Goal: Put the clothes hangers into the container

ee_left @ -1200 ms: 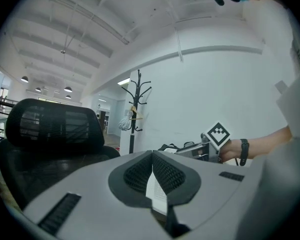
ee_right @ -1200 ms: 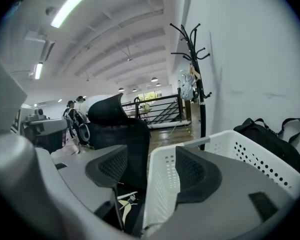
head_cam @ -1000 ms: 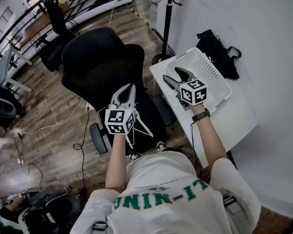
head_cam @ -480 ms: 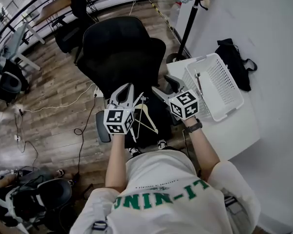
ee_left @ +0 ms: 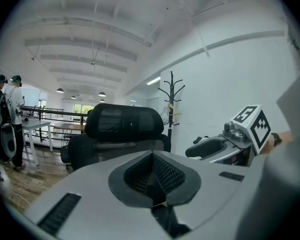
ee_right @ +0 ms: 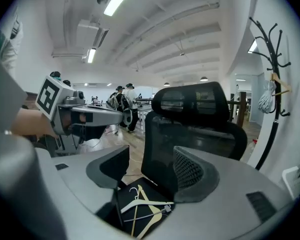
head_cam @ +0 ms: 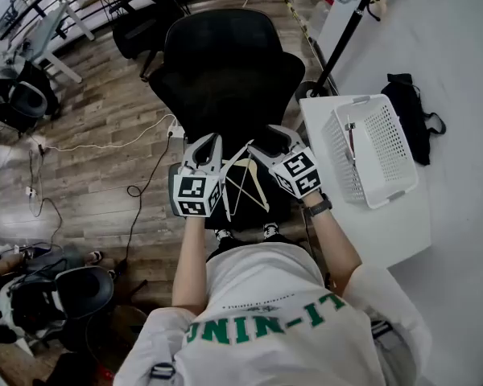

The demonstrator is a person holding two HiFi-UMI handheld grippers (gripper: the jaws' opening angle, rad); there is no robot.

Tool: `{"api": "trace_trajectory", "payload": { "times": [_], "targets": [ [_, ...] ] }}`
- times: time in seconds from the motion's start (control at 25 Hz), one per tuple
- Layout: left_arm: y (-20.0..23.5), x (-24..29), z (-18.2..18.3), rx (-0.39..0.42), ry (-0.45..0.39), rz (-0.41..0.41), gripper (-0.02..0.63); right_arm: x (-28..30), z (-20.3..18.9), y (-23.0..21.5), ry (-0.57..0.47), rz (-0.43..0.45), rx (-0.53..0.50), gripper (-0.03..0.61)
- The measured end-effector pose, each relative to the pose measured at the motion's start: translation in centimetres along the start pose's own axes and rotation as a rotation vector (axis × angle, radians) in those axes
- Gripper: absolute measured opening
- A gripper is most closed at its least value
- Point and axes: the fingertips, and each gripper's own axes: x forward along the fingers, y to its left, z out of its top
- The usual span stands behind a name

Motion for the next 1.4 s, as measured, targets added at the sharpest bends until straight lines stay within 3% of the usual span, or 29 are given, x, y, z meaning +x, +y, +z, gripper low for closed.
{"api": "trace_trajectory", "payload": {
  "times": [0.24,0.64,0.84,1.04,1.2,1.4],
  "targets": [
    [2.2,0.2,-3.4,-0.051,0.054,0.012,0.015,4.6,-5.2,2.4,0.126,0.118,0.028,0.285],
    [7.8,1.8,-14.8,-0.118,0.166,0.031,0.015,14.9,-20.4,7.9,0.374,0.231,0.188,0.285],
    [11.1,3.6,-22.3,-0.126,0.194,0.022,0.015,21.6,-30.6,10.5,0.480,0.217,0.282,0.286],
    [12.3,5.4,-29.9,-0.110,0.194,0.013,0.014,27.8,-42.2,12.4,0.521,0.151,0.413,0.287],
    [14.6,6.0,-32.5,-0.112,0.194,0.010,0.014,31.2,-48.2,14.8,0.608,0.124,0.502,0.287],
    [16.2,7.0,-33.5,-0.143,0.173,0.024,0.014,32.8,-52.4,15.8,0.720,0.117,0.573,0.280]
  ]
}}
